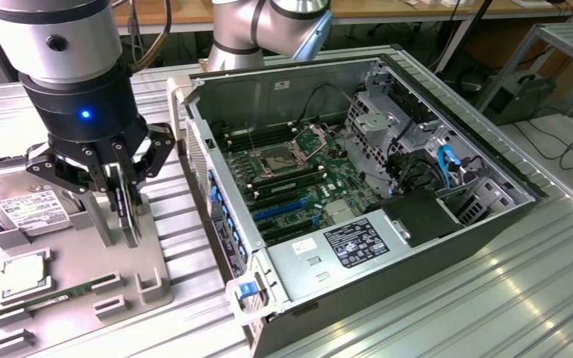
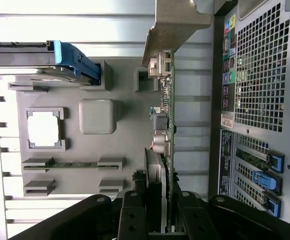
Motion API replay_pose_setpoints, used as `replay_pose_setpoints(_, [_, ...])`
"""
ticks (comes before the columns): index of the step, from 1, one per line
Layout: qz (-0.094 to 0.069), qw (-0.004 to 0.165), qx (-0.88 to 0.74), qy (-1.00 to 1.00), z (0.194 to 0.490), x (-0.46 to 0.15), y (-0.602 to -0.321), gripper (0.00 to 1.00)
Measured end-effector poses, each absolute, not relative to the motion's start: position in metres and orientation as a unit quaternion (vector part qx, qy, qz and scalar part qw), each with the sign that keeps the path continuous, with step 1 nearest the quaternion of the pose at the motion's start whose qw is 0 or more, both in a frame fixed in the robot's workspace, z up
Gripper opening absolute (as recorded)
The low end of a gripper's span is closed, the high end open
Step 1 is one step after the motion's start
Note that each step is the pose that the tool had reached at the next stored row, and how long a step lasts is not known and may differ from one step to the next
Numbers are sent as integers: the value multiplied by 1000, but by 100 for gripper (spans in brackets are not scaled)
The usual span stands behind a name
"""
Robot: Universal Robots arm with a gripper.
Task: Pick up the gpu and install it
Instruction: 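Pick up the gpu and move the gpu toward the slot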
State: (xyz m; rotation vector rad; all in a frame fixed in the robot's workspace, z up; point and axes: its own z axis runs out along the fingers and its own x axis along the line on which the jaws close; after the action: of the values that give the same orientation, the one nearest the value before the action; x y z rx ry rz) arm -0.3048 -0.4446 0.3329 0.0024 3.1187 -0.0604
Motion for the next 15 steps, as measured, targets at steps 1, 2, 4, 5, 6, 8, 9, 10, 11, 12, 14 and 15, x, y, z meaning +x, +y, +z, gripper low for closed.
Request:
replay_pose_setpoints(1, [-19, 11, 1, 1000, 334, -305, -445, 28])
replay_pose_setpoints(2, [-19, 11, 1, 1000, 334, -305, -445, 28])
replay_pose_setpoints(4, [-19, 11, 1, 1000, 336, -305, -445, 28])
replay_pose_setpoints(5, [-19, 11, 1, 1000, 337, -305, -445, 28])
replay_pose_setpoints(6, [-19, 11, 1, 1000, 338, -305, -445, 28])
replay_pose_setpoints(8, [-19, 11, 1, 1000, 339, -305, -445, 28])
replay_pose_setpoints(9, [-19, 11, 1, 1000, 340, -305, -445, 28])
replay_pose_setpoints(10, [-19, 11, 1, 1000, 341, -305, -445, 28])
replay_pose_setpoints(11, [-19, 11, 1, 1000, 342, -305, -445, 28])
replay_pose_setpoints(12, [-19, 11, 1, 1000, 342, -305, -445, 28])
replay_pose_setpoints(14, [-19, 11, 1, 1000, 344, -305, -445, 28])
replay_pose_setpoints(15, [-19, 11, 1, 1000, 345, -305, -445, 28])
